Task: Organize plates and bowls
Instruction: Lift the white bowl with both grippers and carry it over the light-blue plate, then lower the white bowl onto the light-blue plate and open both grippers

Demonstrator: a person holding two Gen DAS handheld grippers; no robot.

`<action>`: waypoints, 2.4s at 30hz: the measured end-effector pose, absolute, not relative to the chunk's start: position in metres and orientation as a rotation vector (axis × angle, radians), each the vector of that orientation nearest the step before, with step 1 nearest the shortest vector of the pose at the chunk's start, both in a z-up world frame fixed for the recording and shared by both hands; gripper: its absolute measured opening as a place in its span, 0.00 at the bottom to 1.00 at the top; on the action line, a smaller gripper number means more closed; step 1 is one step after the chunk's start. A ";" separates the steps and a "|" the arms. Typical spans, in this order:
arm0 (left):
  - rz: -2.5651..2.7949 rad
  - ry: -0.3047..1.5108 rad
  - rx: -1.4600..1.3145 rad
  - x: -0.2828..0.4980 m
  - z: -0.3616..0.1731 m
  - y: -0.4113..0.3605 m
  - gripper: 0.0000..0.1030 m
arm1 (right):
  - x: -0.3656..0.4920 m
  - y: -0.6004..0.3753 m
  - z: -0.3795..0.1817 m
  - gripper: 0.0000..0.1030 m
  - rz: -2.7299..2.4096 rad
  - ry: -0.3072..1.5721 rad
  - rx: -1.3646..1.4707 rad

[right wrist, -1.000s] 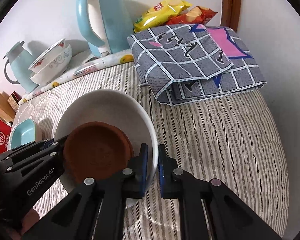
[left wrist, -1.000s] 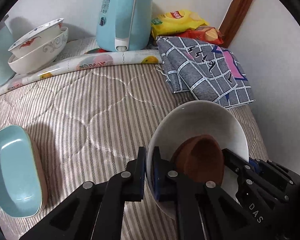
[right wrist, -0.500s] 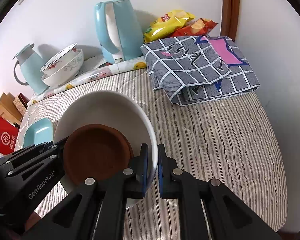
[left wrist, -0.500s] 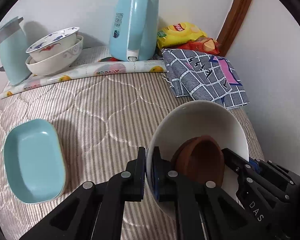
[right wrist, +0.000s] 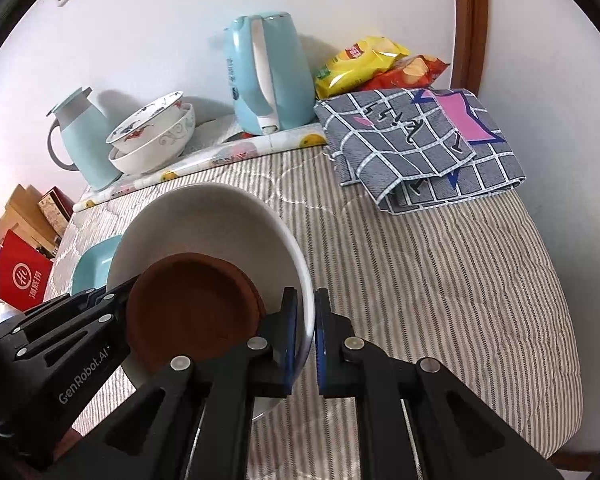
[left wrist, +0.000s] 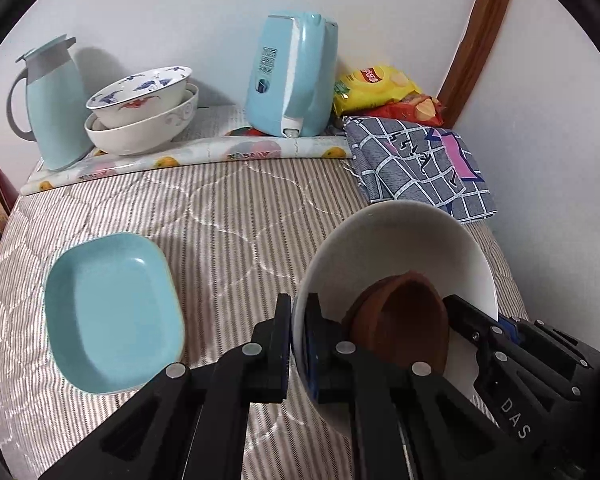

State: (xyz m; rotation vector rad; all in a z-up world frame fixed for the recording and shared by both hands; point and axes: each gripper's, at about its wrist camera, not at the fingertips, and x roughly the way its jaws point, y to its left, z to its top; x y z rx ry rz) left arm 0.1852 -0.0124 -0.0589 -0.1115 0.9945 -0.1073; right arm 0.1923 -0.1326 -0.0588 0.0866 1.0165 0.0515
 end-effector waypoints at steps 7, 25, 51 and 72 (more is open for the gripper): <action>-0.097 0.985 -0.115 0.178 -0.052 0.005 0.07 | 0.187 -0.115 -0.053 0.08 0.061 1.004 0.091; -0.056 0.952 -0.148 0.169 -0.037 0.050 0.07 | 0.185 -0.071 -0.040 0.07 0.101 0.976 0.076; 0.015 0.964 -0.191 0.172 -0.045 0.123 0.07 | 0.198 -0.002 -0.055 0.07 0.175 0.987 0.062; 0.108 1.022 -0.242 0.187 -0.075 0.175 0.07 | 0.228 0.050 -0.088 0.07 0.259 1.057 0.033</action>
